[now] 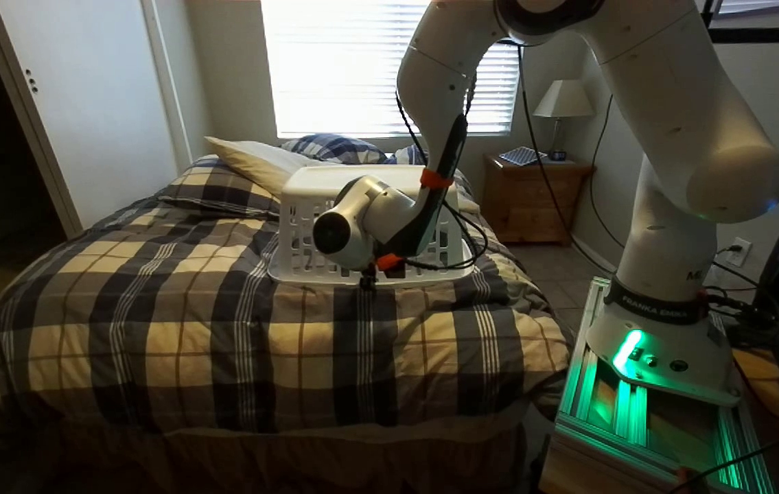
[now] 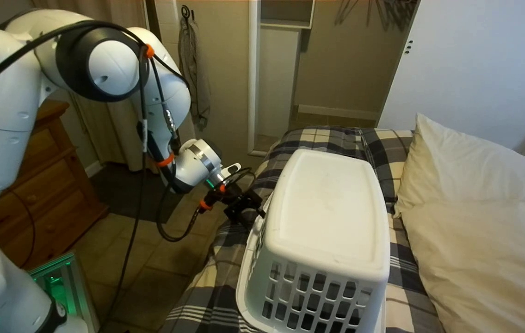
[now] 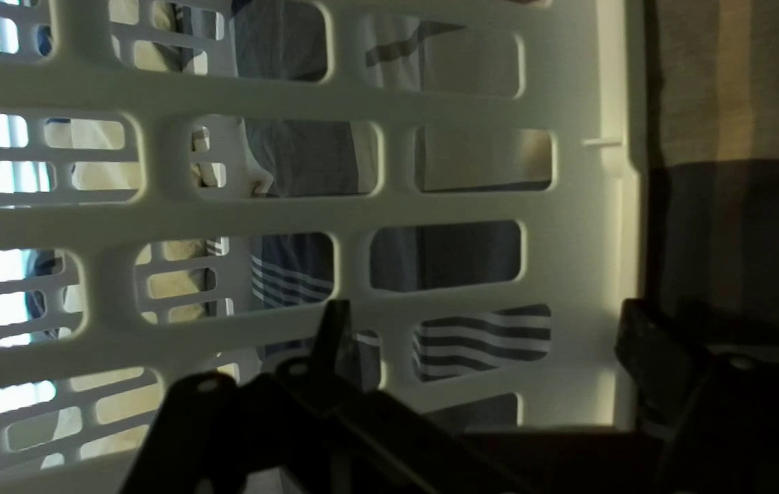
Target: Flip the basket over
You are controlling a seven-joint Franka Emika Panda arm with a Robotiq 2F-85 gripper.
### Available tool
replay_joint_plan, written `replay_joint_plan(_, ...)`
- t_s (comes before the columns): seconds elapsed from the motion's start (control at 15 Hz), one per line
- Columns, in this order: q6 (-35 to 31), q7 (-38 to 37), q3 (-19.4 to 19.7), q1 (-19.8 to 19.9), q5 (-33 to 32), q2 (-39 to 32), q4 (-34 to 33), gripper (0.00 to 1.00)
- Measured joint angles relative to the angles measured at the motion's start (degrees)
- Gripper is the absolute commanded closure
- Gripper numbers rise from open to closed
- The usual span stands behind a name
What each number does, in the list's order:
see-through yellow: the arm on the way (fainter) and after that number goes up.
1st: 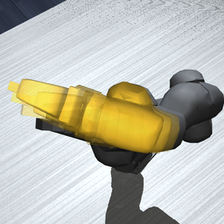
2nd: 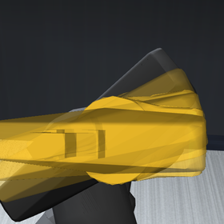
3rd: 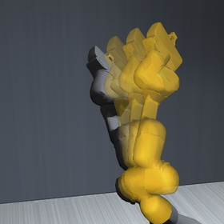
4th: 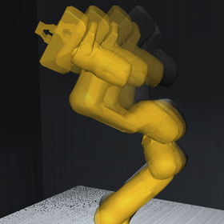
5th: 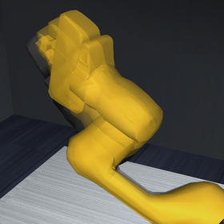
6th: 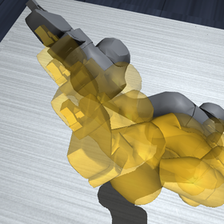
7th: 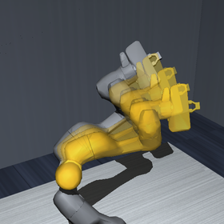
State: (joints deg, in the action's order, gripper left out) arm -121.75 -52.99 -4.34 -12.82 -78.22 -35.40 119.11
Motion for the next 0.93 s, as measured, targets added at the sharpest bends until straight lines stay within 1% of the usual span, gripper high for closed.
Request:
replay_joint_plan(0.53,-2.25,0.31,-0.74,1.13,-0.06,-0.46,0.38,0.0)
replay_joint_plan(0.67,-1.17,-0.28,-1.01,0.54,-0.06,-3.04,-1.12,0.0)
replay_joint_plan(0.93,-0.11,-1.03,-2.19,-0.88,0.4,-10.37,-5.58,0.0)
